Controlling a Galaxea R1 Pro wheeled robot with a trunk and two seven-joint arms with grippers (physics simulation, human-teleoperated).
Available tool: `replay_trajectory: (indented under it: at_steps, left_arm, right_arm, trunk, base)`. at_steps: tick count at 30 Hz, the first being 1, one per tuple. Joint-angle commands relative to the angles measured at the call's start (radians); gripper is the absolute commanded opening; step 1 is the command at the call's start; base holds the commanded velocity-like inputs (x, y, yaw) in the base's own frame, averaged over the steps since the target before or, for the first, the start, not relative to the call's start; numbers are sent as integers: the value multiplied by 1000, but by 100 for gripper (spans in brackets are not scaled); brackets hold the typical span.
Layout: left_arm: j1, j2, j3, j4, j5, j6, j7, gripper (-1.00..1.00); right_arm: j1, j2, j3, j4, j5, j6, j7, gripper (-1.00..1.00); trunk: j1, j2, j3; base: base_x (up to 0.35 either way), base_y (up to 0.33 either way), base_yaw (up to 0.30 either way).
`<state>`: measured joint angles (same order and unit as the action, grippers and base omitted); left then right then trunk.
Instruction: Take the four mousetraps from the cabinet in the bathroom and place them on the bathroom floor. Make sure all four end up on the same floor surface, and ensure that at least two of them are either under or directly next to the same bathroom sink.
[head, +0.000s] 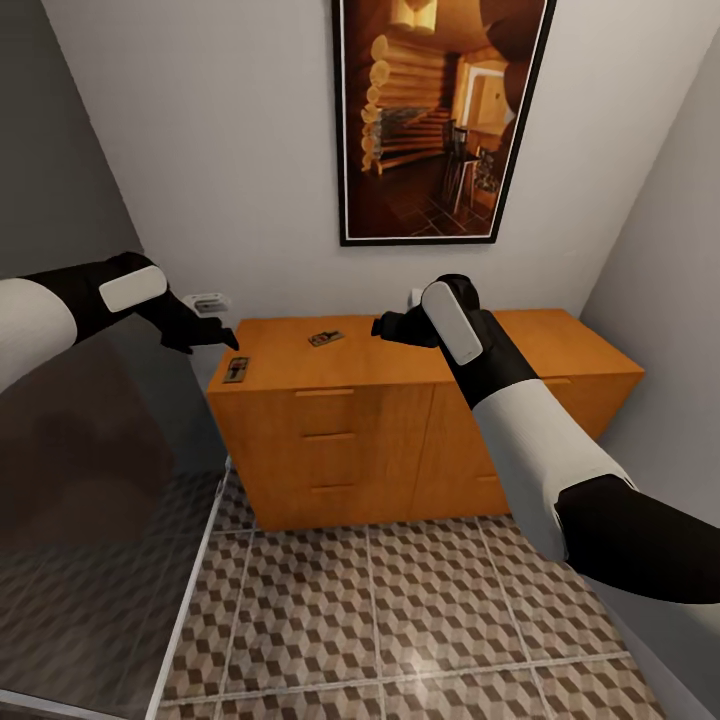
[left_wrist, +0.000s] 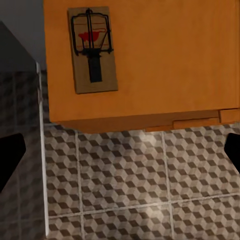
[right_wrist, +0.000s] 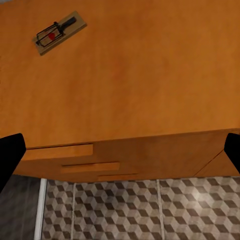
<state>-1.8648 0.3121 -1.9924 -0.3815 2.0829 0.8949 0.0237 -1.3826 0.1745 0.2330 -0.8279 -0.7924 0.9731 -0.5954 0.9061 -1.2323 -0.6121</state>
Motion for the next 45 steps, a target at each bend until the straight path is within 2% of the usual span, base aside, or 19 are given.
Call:
replay_trajectory:
  at_steps: [1,11,15,21,25,32,36,45]
  left_arm:
    - [-2,1,-6,-3,9,-1,0,100]
    - [5,1,-6,-1,14,-6,-25,100]
    - [32,2,-6,8,13,-37,-61,100]
    - [70,6,-6,12,13,-68,-75,100]
    - [91,18,-6,12,14,-75,-79,100]
    - [102,64,-5,10,16,-83,-99,100]
    - [103,78,-5,11,16,-84,-112,100]
    - [104,82,-5,13,16,-88,-116,100]
  right_arm:
    - [-1,0,2,0,-10,1,-10,100]
    - [0,0,2,0,-10,1,-10,100]
    - [1,0,2,0,-10,1,-10,100]
    - [1,0,2,0,-10,1,-10,100]
    - [2,0,2,0,-10,1,-10,100]
    - [2,0,2,0,-10,1,-10,100]
    - [2,0,2,1,-10,1,-10,100]
    - [2,0,2,11,-10,0,-10,100]
  trunk:
    - [0,-1,-1]
    - [0,-1,-1]
    - [0,-1,-1]
    - [0,-1,-1]
    - [0,-1,-1]
    - [0,-1,-1]
    - [0,-1,-1]
    - [0,-1,-1]
  base:
    - [-1,4,0]
    - [0,1,0]
    - [62,45,0]
    - [186,130,0]
    - [83,53,0]
    - [17,11,0]
    - [3,2,0]
    - [117,0,0]
